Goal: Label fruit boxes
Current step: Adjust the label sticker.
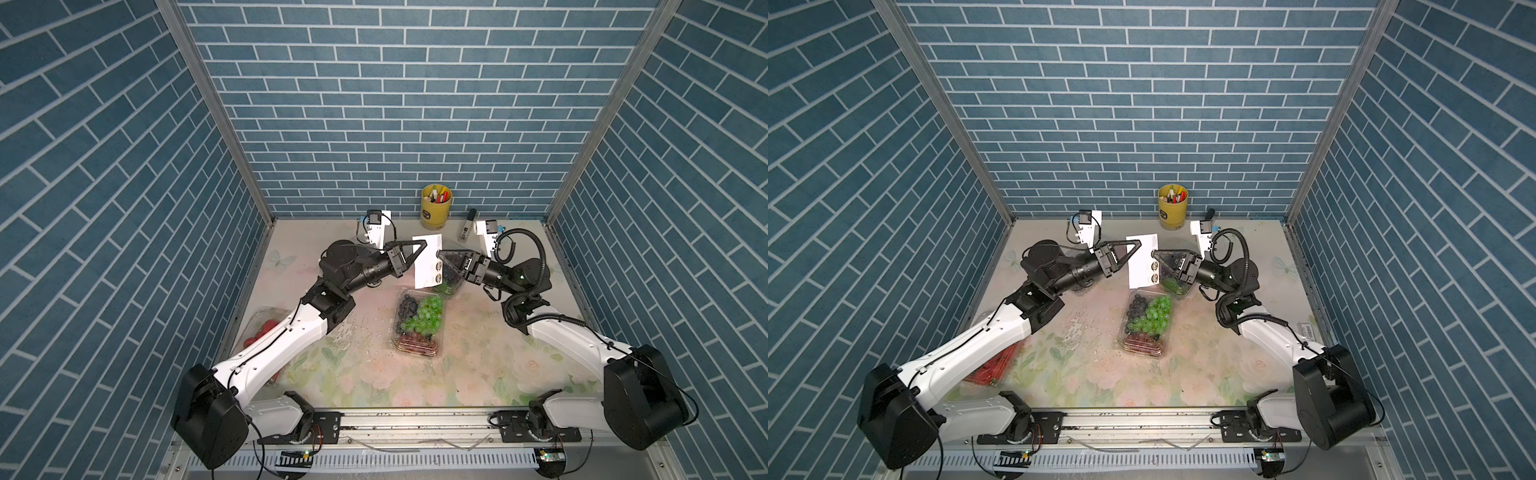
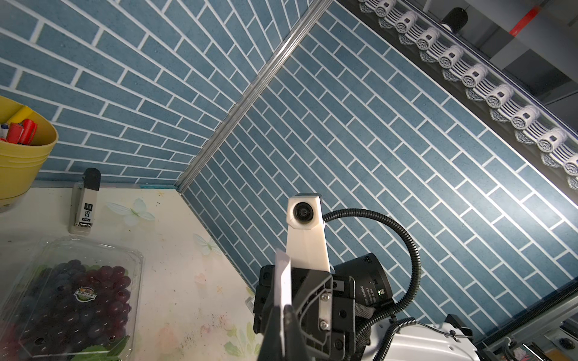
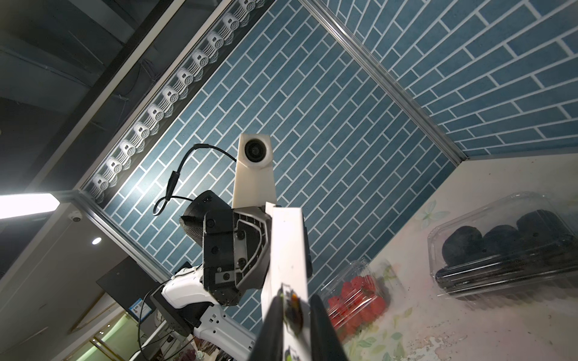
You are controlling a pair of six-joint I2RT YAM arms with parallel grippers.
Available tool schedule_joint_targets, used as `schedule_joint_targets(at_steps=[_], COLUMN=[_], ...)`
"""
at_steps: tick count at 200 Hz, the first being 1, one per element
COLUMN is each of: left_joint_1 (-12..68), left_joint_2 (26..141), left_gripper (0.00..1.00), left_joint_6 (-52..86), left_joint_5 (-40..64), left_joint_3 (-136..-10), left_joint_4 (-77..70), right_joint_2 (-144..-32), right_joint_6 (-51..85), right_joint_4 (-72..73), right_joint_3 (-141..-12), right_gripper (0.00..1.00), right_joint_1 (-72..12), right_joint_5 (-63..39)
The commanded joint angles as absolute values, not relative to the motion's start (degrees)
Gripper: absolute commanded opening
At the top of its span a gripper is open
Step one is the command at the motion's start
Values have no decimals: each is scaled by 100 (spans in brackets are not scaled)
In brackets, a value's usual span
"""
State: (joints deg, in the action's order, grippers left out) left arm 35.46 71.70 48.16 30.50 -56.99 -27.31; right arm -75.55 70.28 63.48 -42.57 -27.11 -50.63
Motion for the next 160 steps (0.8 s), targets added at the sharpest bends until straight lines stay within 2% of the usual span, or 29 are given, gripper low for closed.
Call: schedule_joint_targets(at_steps=[1,10,46,51,63,75,94,137,160], left_joint_1=[3498,3492,3495,3492,3493,3494,3498,3540,3564], left_joint_2=[7161,7142,7129,7136,7137,7129,7144,7169,7177], left_gripper=[0,0,0,6,28,35,35,21,20], left_joint_6=[4743,4738,4691,4689,4736,4787,4922,4992,4985], left_joint_5=[3045,3033,2993,2988,2997,3015,3054,3121,3159], left_joint_3=[-5827,-5818,-5777,-5764,-5669,-5565,-5380,-5213,-5203], left_joint_4=[-2828,-2807,-2698,-2714,-2810,-2940,-3185,-3332,-3380], right_joint_2=[-7501,-7506,-7464,-7449,-7410,-7363,-7300,-7295,-7312], right_joint_6=[7096,7093,7099,7092,7067,7045,6981,6962,6961], right_joint_4=[6575,6568,6560,6558,6531,6482,6369,6337,6306], right_joint_3=[-4272,-4263,-4245,-4241,-4228,-4213,-4210,-4214,-4227], right_gripper=[4,0,0,0,0,0,0,0,0], right_joint_1=[-2742,-2742,-2742,-2742,-2742,-2742,-2743,-2742,-2742], right_joint_5=[-5124,-5115,-5054,-5028,-4963,-4891,-4795,-4716,-4686])
